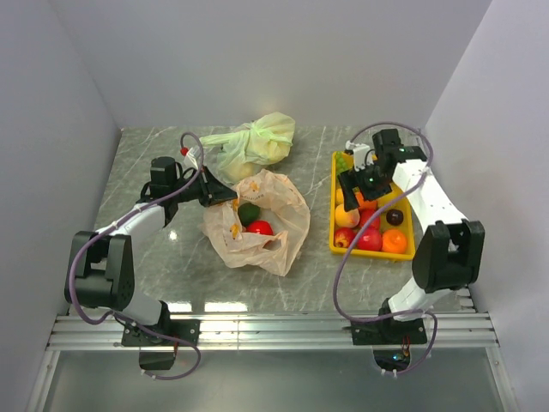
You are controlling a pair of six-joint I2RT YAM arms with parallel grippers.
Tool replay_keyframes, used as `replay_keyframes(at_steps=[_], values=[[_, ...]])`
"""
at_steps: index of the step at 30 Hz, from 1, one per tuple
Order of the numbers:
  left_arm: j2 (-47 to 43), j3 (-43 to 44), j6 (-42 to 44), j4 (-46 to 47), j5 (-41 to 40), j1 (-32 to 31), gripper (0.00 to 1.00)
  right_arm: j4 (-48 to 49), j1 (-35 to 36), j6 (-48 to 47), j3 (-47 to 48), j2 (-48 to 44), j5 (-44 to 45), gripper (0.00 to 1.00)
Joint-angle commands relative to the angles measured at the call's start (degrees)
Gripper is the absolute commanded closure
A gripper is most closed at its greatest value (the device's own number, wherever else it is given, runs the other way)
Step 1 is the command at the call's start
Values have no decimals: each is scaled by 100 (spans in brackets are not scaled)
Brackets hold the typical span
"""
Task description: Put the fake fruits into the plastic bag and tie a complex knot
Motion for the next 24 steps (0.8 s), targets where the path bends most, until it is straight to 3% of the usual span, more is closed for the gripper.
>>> replay_keyframes(at_steps=[1,7,14,24], values=[[31,195,150,5,90,18,99,206,227,101,11,365,39,5],[-13,204,308,-206,98,18,99,285,131,-13,-560,85,671,8],[40,168,229,-101,107,18,100,127,-405,-66,-816,-302,655,16],[84,265,281,-197,98,18,100,934,-414,514,-1053,400,708,20]])
